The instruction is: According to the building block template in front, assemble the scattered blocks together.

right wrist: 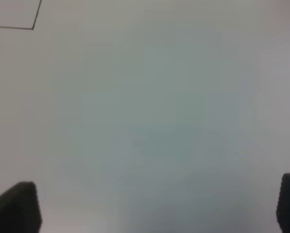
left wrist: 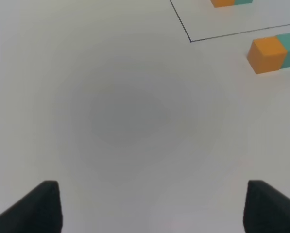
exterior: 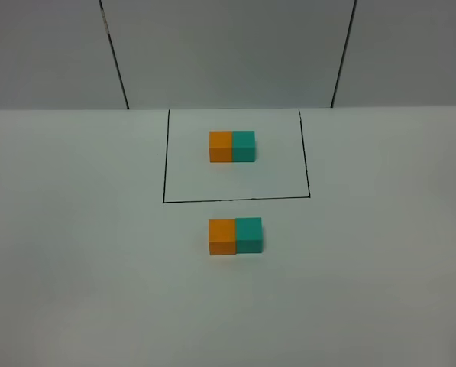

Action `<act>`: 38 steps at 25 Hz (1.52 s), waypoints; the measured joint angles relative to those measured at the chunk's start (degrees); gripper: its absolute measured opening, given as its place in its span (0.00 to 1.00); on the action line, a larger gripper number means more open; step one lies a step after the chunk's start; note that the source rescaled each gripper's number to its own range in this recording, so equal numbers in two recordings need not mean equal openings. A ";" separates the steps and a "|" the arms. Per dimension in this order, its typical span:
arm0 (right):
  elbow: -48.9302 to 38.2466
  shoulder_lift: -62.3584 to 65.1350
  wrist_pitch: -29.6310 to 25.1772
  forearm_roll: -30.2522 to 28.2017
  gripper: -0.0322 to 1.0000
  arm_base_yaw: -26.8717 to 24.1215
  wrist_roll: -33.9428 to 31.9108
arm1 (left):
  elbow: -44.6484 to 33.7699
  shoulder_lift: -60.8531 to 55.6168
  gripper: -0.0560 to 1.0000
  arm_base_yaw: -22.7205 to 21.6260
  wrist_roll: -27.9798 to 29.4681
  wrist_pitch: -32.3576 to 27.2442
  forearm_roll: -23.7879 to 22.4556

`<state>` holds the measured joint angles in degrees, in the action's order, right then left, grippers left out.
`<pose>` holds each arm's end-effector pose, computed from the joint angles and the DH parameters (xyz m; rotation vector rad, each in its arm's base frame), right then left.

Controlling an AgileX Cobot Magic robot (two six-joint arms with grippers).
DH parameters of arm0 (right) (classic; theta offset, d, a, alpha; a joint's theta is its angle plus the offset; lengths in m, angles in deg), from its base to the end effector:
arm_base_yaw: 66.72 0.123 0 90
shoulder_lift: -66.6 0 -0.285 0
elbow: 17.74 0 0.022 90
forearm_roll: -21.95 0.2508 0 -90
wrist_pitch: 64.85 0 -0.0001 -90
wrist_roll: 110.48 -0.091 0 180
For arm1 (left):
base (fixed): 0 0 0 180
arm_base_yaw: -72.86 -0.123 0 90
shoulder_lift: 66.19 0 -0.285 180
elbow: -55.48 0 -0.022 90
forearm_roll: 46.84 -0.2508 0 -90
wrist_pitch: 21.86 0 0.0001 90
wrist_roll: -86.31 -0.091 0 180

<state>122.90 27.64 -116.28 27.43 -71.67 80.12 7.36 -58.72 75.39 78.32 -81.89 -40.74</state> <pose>0.0896 -0.0009 0.3166 -0.0836 2.2586 -0.0283 -0.0067 -0.0081 0.2809 0.1895 2.0051 -0.0662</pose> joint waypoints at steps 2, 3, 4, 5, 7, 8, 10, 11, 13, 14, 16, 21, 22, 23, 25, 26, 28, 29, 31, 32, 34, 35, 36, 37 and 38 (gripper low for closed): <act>-1.83 2.59 -0.07 0.76 1.00 0.00 0.00 | 0.00 0.00 0.75 0.00 0.00 0.00 0.00; -2.82 3.93 -0.02 1.20 1.00 0.00 0.06 | 0.00 0.00 0.75 0.00 0.00 0.00 0.00; -3.71 4.98 -0.07 1.83 1.00 0.00 0.11 | 0.00 0.00 0.75 0.00 0.00 0.00 0.00; -4.35 6.28 -0.07 2.36 1.00 0.00 0.11 | 0.00 0.00 0.75 0.00 0.00 0.00 0.00; -5.56 8.94 -0.47 3.15 1.00 0.00 0.11 | 0.00 0.00 0.75 0.00 0.00 0.00 0.00; -5.99 10.02 -0.65 3.44 1.00 0.00 0.11 | 0.00 0.00 0.75 0.00 0.00 0.00 0.00; -6.54 12.38 -1.90 3.52 1.00 0.00 0.16 | 0.00 0.00 0.75 0.00 0.00 0.00 0.00; -6.66 13.41 -2.60 3.52 1.00 0.00 0.16 | 0.00 0.00 0.75 0.00 0.00 0.00 0.00; -6.90 15.09 -3.76 3.55 1.00 0.00 0.06 | 0.00 0.00 0.75 0.00 0.00 0.00 0.00; -6.90 15.91 -4.42 3.55 1.00 0.00 0.03 | 0.00 0.00 0.75 0.00 -0.06 0.00 0.00; -6.90 17.15 -5.35 3.55 1.00 0.00 0.03 | 0.00 0.00 0.75 0.00 -0.06 0.00 0.00; -7.63 20.49 -5.94 3.30 1.00 0.23 0.03 | 0.00 0.00 0.75 0.00 -0.06 0.00 0.00; -7.86 21.09 -6.11 3.18 1.00 0.66 0.03 | 0.00 0.00 0.75 0.00 -0.06 0.00 0.00; -8.00 21.74 -6.11 3.18 1.00 1.13 0.03 | 0.00 0.00 0.75 0.00 -0.06 0.00 0.00; -8.07 23.05 -6.24 3.11 1.00 1.57 -0.03 | 0.00 0.00 0.75 0.00 -0.06 0.00 0.00; -8.07 23.63 -6.56 3.06 1.00 1.69 -0.14 | 0.00 0.00 0.75 0.00 -0.06 0.00 0.00; -8.32 25.13 -7.64 2.93 1.00 1.73 -0.32 | 0.00 0.00 0.75 0.00 -0.06 0.00 0.00; -8.59 25.88 -8.25 2.93 1.00 1.73 -0.44 | 0.00 0.00 0.75 0.00 -0.06 0.00 0.00; -9.22 27.08 -9.25 2.64 1.00 1.73 -1.20 | 0.00 0.00 0.75 0.00 -0.06 0.00 0.00; -9.29 27.65 -9.78 2.21 1.00 1.73 -1.65 | 0.00 0.00 0.75 0.00 -0.06 0.00 0.00; -9.35 28.80 -9.93 1.54 1.00 1.73 -2.51 | 0.00 0.00 0.75 0.00 -0.06 0.00 0.00; -9.35 29.50 -9.93 1.39 1.00 1.73 -2.82 | 0.00 0.00 0.75 0.00 -0.06 0.00 0.00; -9.35 30.14 -9.93 1.07 1.00 1.84 -3.04 | 0.00 0.00 0.75 0.00 -0.06 0.00 0.00; -9.35 30.47 -9.93 0.73 1.00 2.28 -3.48 | 0.00 0.00 0.75 0.00 -0.06 0.00 0.00; -9.35 30.53 -9.93 0.49 1.00 2.75 -3.82 | 0.00 0.00 0.75 0.00 -0.06 0.00 0.00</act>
<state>113.54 58.17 -126.21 27.92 -68.92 76.30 7.36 -58.72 75.39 78.27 -81.89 -40.74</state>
